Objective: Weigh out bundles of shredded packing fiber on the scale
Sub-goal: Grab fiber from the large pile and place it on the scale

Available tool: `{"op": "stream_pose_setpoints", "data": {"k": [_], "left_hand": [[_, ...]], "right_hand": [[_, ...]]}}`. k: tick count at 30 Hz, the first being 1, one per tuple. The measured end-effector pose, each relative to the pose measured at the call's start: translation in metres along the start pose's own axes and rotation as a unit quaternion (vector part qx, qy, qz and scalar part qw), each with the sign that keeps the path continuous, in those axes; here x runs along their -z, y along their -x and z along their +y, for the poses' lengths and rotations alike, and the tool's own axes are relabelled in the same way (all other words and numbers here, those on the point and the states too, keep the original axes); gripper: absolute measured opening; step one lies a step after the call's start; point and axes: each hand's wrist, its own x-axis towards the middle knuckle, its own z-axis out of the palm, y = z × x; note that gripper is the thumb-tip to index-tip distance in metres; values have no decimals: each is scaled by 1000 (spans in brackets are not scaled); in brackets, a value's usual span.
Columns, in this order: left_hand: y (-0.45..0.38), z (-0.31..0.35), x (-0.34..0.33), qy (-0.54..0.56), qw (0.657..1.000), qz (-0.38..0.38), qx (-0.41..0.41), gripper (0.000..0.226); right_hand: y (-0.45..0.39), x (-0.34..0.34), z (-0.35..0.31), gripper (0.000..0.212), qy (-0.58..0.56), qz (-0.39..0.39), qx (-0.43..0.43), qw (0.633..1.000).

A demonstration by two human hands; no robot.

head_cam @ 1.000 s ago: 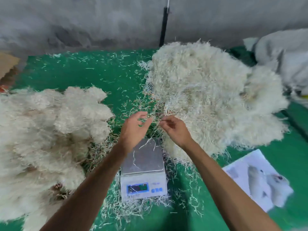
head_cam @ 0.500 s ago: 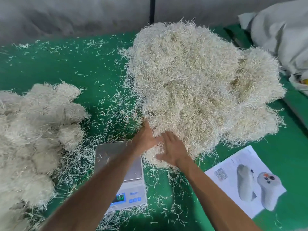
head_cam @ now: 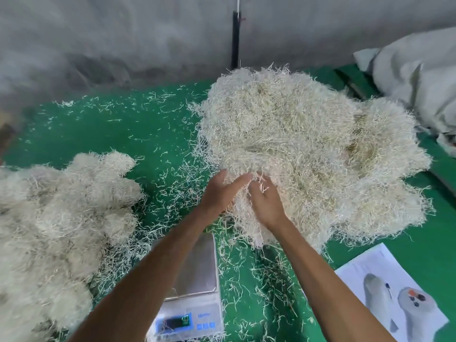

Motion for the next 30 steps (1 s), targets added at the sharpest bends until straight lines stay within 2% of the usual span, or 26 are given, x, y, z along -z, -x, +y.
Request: {"op": "stream_pose_setpoints", "data": {"k": [1,3,4,6,7,10,13,15,16,18,19,21,22,24,25,28,30], "left_hand": [[-3,12,13,-3,1000,12,-16,99],[-10,37,44,-15,998,18,-55,78],[-12,51,58,-24,997,8,-69,72],[-15,80,80,-28,997,-16,-75,68],[-16,93,88,-25,996,-21,-80,68],[-9,122,110,-54,992,-9,-112,60],[0,126,136,-166,973,7,-160,59],[6,116,143,-309,932,-4,-188,82],[8,108,141,-387,902,-21,-191,98],[7,91,128,-499,847,-51,-176,122],[5,83,119,-525,833,-55,-168,126],[-4,72,101,-541,822,-35,-175,117],[-9,70,97,-546,816,-14,-191,103],[-21,72,99,-557,795,43,-237,70],[-25,75,105,-558,788,69,-251,62],[-32,87,126,-538,790,125,-268,64],[-35,92,133,-493,818,141,-259,67]], "right_hand": [[-1,-1,-9,61,-6,6,40,999],[-7,-1,-19,67,79,19,130,988],[-10,-1,-23,84,133,3,150,980],[-16,-5,-29,123,216,-43,121,968],[-18,-8,-30,129,256,-56,105,959],[-27,-14,-30,105,328,-4,141,934],[-31,-6,-39,84,373,38,136,917],[-35,1,-42,62,399,30,112,910],[-36,3,-44,54,370,25,108,922],[-38,0,-55,56,277,14,136,951],[-37,-3,-61,58,227,8,159,961],[-38,-8,-69,51,171,15,210,962],[-39,-9,-69,47,187,25,229,955],[-43,-4,-60,43,278,26,227,933],[-43,-1,-53,41,333,22,211,919],[-44,4,-28,37,418,16,157,895],[-47,3,-22,37,429,24,122,895]]}}
